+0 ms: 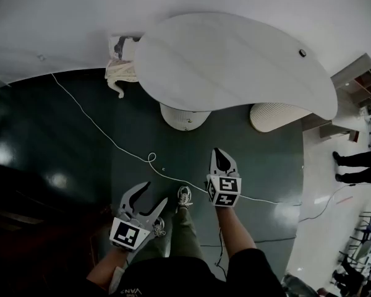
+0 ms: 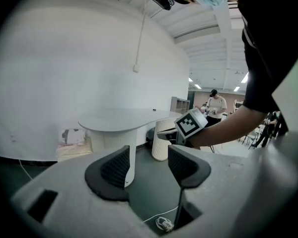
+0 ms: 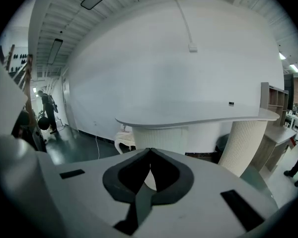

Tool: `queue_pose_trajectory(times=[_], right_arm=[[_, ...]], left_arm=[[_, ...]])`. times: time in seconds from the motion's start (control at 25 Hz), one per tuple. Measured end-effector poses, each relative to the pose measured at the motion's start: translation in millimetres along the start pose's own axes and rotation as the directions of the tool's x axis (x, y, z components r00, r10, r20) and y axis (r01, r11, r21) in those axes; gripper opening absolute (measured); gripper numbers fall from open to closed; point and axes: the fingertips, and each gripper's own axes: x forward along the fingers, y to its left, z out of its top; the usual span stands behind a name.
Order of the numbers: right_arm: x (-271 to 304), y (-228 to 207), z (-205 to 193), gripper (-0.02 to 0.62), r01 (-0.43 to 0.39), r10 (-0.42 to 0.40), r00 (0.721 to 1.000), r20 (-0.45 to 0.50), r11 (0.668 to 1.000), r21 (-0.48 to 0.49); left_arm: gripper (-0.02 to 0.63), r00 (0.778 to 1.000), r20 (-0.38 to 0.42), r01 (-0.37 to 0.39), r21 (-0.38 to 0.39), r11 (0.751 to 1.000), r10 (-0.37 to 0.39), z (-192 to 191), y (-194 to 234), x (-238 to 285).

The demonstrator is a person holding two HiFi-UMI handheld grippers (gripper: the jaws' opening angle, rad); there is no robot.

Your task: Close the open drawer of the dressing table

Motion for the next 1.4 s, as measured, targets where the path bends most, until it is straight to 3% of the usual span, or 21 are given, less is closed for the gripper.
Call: queue_pose_trajectory(times=[0.48, 0.64, 0.88, 1.4], right_arm=[[-122.2, 39.0, 1.0, 0.005, -0.031, 0.031, 0.999, 0.02, 0.999, 0.01], [-156.2, 49.3, 1.0, 0.003, -0.016, 0.016, 0.999, 0.029, 1.0, 0.002], [-196.3, 65.0, -1.6, 0.003, 0.027, -0.031, 0.998, 0.055, 0.997, 0.071], [-247.8, 112.2, -7.6, 0.003, -0.017, 0.015, 0.999, 0.042, 0.998, 0.057]], left_arm=[[0.178, 0.998, 0.052, 0.018, 0.056, 0.998, -0.021, 14.7, -19.0, -43.8], [0.121, 0.999, 0.049, 0.007, 0.073, 0.997, -0.011, 13.5, -22.4, -61.7], [0.043, 0.999, 0.051, 0.006, 0.095, 0.995, -0.011, 9.3, -27.3, -90.2], [0.018, 0.998, 0.067, -0.026, 0.122, 0.992, 0.018, 13.3, -22.9, -139.4]])
